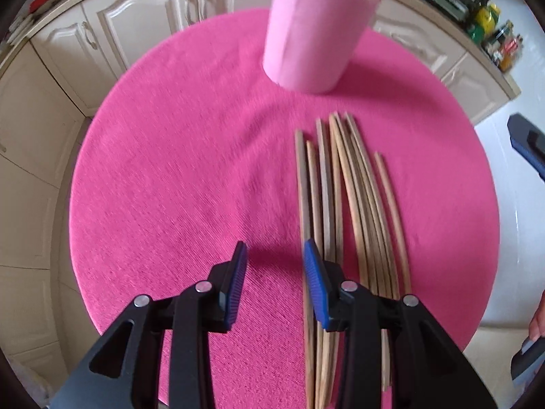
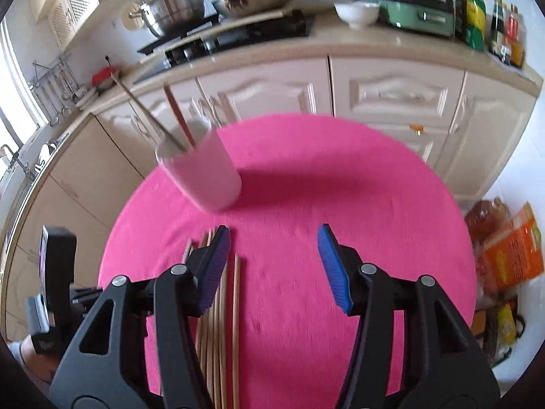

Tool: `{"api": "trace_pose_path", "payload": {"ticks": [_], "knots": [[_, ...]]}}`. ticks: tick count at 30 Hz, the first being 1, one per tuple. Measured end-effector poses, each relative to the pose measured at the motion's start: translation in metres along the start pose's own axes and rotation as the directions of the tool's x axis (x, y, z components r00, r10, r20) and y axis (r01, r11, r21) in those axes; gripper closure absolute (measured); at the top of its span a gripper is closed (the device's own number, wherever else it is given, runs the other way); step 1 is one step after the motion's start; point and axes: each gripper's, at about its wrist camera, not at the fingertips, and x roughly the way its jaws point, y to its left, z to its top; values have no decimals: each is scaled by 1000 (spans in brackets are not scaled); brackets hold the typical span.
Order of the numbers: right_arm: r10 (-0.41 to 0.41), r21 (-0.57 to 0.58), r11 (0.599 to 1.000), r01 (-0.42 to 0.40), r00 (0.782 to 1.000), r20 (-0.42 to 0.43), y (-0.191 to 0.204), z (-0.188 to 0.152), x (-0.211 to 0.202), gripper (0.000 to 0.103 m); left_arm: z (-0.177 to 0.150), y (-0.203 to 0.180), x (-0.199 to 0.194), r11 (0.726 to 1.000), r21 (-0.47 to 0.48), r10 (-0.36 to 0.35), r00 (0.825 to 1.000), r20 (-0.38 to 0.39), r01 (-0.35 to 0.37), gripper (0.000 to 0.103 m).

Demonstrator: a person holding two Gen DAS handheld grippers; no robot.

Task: Organize utensils
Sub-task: 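Lower the left tool and grasp a chopstick while the right tool grasps another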

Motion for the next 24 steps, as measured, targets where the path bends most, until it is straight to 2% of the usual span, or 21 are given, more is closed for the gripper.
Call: {"api": "trace_pose_path", "payload": {"ticks": [8, 17, 24], "knots": [[5, 3, 1000, -5, 994, -105, -1, -27, 20, 50, 0, -15, 9, 998, 50, 28, 999, -26, -27, 68], [17, -3, 1000, -18, 984, -177, -1, -30, 32, 50, 10, -26, 9, 987, 97, 130, 990, -59, -124, 68], [15, -12, 1000, -18, 974, -224, 1, -34, 40, 50, 20, -31, 11, 985, 79, 160, 985, -72, -154, 68]]}}
